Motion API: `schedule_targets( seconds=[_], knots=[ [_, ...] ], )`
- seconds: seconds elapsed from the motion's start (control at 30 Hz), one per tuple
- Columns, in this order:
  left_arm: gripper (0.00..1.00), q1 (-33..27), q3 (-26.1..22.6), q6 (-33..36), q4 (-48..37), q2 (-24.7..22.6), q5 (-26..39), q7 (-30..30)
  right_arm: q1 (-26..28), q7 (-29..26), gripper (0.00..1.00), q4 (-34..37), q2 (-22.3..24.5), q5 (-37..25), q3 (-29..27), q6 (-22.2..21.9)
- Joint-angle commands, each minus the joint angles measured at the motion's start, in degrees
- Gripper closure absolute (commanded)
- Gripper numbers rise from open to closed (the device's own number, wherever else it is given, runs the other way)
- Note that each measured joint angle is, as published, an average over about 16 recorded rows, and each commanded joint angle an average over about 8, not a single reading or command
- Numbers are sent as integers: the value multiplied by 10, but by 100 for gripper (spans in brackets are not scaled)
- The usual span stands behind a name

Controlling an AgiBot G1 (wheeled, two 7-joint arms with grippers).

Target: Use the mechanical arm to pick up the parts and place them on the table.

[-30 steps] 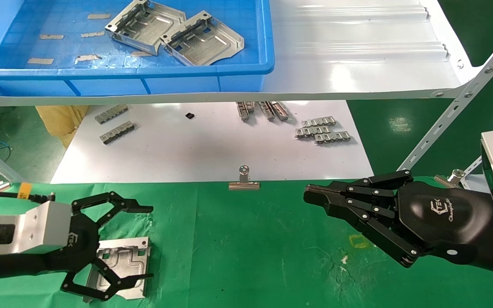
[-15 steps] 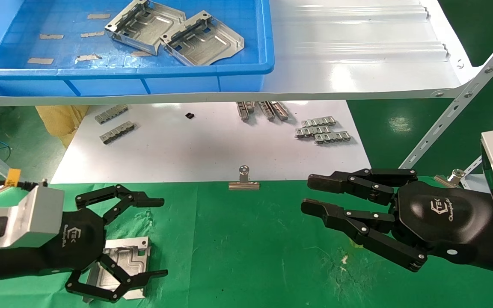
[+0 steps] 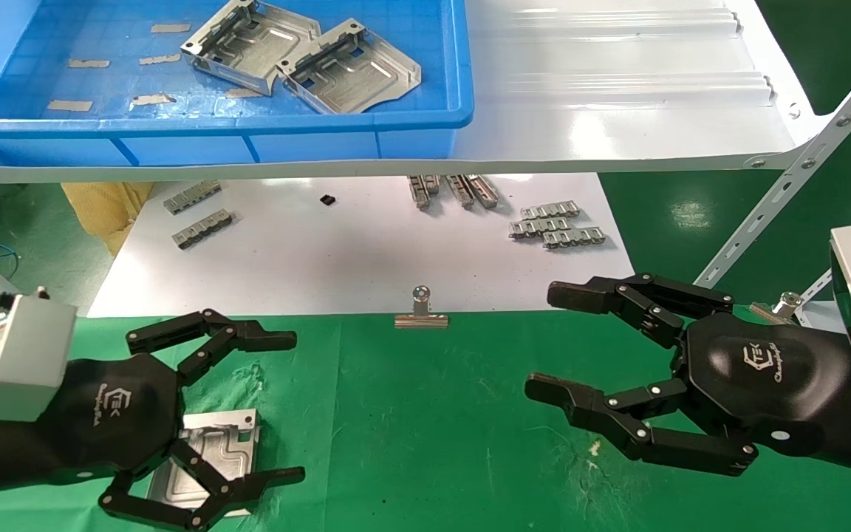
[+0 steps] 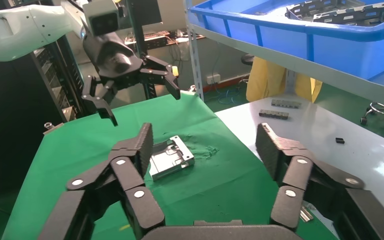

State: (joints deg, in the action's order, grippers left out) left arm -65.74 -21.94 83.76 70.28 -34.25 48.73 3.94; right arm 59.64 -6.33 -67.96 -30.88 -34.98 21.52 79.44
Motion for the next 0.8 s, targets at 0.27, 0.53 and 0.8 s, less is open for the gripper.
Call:
schedule_targets(
  seconds=[0.27, 0.53, 0.8],
  knots=[
    [0, 21, 29, 10, 16, -4, -34, 34, 0, 0, 0, 0, 0, 0, 0, 0],
    [0, 38, 54, 18, 30, -7, -63, 62, 0, 0, 0, 0, 0, 0, 0, 0],
    [0, 47, 67, 22, 37, -8, -78, 74, 0, 0, 0, 0, 0, 0, 0, 0]
  ],
)
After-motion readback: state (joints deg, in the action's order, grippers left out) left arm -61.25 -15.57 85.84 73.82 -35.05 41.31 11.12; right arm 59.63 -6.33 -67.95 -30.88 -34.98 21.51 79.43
